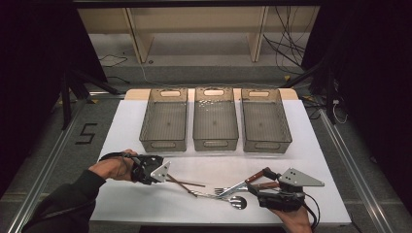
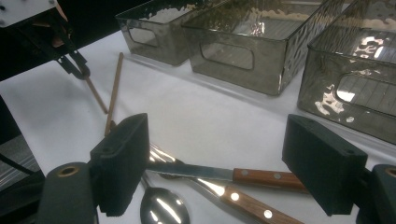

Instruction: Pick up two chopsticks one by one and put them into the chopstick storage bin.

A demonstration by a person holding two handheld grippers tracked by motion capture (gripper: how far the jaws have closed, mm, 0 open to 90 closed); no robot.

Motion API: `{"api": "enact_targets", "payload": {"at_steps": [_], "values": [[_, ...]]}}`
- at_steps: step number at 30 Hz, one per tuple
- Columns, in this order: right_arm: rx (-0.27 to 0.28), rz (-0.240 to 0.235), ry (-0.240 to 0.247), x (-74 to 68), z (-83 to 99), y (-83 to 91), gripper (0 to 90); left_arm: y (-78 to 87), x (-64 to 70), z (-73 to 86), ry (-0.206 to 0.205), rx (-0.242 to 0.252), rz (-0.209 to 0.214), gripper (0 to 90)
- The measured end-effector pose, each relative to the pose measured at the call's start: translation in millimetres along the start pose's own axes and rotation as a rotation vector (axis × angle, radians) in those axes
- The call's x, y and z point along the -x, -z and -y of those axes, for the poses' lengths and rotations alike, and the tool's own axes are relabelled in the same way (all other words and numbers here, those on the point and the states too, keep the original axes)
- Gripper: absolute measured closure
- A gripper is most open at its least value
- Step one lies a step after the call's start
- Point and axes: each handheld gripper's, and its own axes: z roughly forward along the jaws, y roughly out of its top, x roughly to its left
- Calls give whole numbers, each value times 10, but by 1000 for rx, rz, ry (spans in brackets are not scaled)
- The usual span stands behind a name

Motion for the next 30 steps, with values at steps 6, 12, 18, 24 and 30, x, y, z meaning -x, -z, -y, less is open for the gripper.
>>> {"api": "enact_targets", "payload": {"at_steps": [6,12,18,24,30], "values": [[1,0,-1,-2,-1,2,240,29,-94,7,83,31,-21,836],[3,-1,0,1,-1,4,240,87,-205,18,200,53,-72,836],[1,0,-1,-1,0,0,239,217,-322,-1,332,92,-112,836],[2,-1,0,-1,0,3,239,340,-443,-10,476,134,-169,836],[5,-1,0,1,-1,7,239,396,-575,22,609,152,-209,836]]}}
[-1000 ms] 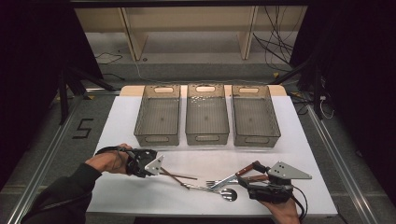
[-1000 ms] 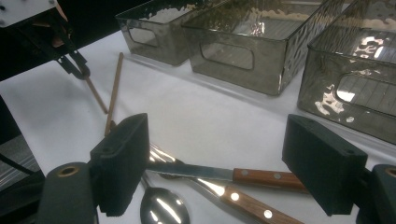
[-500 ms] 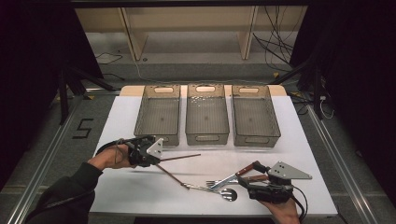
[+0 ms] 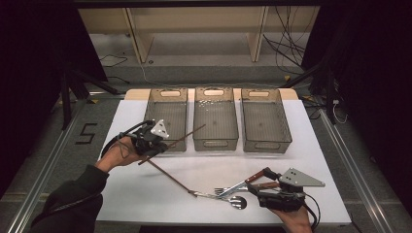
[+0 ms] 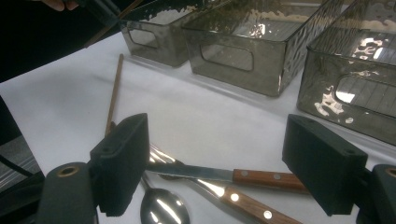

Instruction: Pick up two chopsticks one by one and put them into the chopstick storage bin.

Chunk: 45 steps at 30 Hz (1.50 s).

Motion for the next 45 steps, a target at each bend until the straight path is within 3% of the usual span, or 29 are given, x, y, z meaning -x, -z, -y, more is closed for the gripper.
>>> {"api": "enact_targets", "payload": {"at_steps": [11,20,24,35,45], "values": [[1,-1,0,-2,-1,1,239,39,-247,-87,185,35,-38,836],[-1,-1,0,-4,-1,-3,239,97,-490,-188,281,74,-94,836],[0,-2,-1,1,0,0,239,94,-629,-206,328,90,-98,836],[-1,-4,0,0,1,-1,239,168,-900,-279,386,120,-142,836],[0,-7,-1,0,1,0,238,-44,-1027,-241,435,115,-171,836]]}}
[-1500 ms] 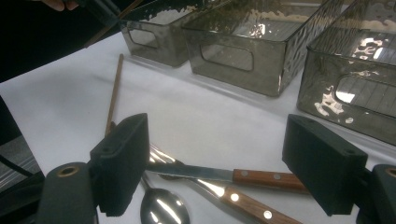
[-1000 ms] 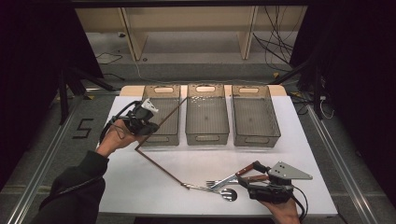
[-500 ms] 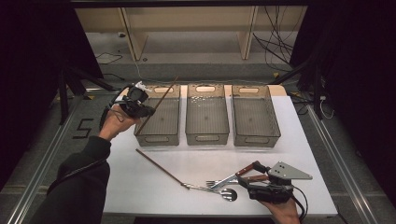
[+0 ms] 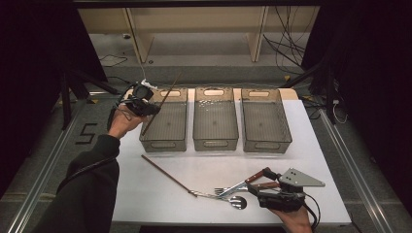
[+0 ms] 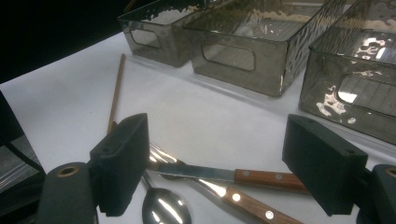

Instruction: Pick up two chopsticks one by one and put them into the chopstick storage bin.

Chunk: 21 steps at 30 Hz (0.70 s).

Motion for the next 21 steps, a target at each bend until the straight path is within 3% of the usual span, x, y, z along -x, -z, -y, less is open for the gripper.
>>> {"api": "enact_targets", "payload": {"at_steps": [6,21], "values": [[0,-1,0,-5,-1,1,238,-113,-36,29,38,-11,2,836],[4,1,-2,-4,0,8,238,-300,0,113,57,-56,17,832]]}}
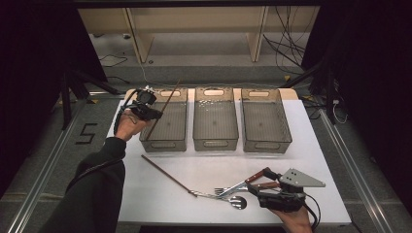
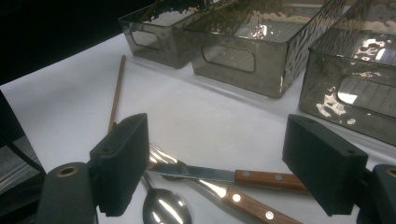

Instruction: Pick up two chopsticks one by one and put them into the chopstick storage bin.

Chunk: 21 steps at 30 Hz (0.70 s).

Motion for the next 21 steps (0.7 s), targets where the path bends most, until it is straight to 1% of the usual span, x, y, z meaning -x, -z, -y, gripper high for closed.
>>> {"api": "enact_targets", "payload": {"at_steps": [3,6,8,11,14,15,16,18,19,20,21], "values": [[-1,-1,1,-1,1,-1,238,-44,25,7,-10,-31,-9,829],[0,-1,2,-1,0,0,237,-77,23,13,4,-38,-13,819],[0,-1,1,0,1,1,237,-71,23,14,4,-41,-19,782],[-1,-1,-1,1,2,2,237,-24,9,7,24,-26,-29,705],[-2,-1,-1,-2,2,1,237,50,0,-4,33,-17,-13,633],[-3,0,-1,-4,2,-1,237,77,7,-7,27,-14,-10,572],[-3,0,-1,-4,2,-1,237,107,19,-8,18,-9,-10,572],[-4,0,-1,-5,3,-2,238,169,44,-10,-1,-3,3,543],[-4,0,-1,-5,3,-3,238,196,61,-9,-5,3,10,518],[-4,1,-1,-6,3,-3,238,226,73,-8,-17,-3,13,494],[-4,1,-1,-7,4,-3,238,249,91,-5,-19,-2,17,471]]}}
